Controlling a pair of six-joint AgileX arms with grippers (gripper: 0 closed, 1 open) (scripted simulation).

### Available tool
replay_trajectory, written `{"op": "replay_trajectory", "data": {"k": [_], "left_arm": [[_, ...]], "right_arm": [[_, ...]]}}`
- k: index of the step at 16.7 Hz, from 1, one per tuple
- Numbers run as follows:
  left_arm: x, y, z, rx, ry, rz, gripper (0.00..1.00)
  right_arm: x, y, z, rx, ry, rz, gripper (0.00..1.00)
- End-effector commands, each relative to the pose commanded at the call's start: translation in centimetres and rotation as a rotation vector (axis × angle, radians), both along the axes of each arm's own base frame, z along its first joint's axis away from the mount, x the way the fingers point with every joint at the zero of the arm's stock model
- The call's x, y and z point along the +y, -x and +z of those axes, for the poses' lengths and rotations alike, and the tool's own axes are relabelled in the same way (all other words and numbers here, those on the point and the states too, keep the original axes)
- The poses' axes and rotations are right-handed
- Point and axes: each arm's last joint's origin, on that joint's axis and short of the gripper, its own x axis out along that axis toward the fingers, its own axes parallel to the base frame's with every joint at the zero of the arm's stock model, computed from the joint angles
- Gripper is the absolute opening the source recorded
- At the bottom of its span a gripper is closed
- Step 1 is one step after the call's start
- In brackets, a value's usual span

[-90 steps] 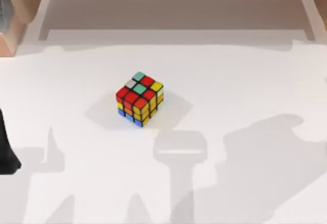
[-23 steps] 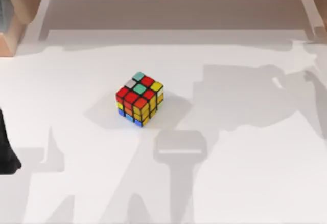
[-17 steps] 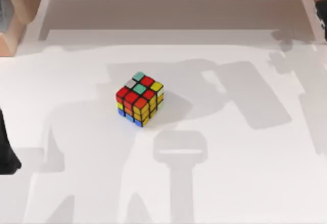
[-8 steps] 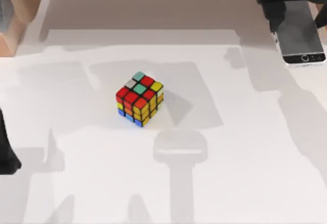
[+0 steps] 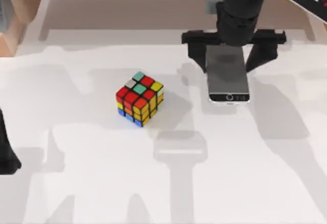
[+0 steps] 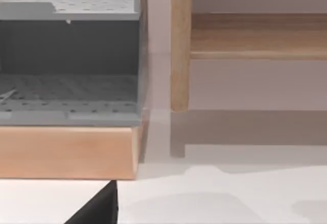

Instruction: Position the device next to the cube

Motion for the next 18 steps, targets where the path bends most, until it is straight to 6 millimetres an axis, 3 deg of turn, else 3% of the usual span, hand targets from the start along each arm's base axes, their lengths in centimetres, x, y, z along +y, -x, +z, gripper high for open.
{"op": "replay_trajectory", "data": {"k": [3, 11, 18], "left_arm": [[0.0, 0.0, 0.0, 0.000, 0.000, 0.000, 1.00], [0.0, 0.0, 0.0, 0.000, 0.000, 0.000, 1.00], [0.0, 0.0, 0.0, 0.000, 0.000, 0.000, 1.00]], "right_arm": [[1.8, 0.4, -2.0, 0.039, 0.013, -0.006, 0.00], [1.7, 0.4, -2.2, 0.046, 0.010, -0.011, 0.00], [2.2, 0.7, -4.6, 0.110, -0.019, -0.004, 0.00]]}}
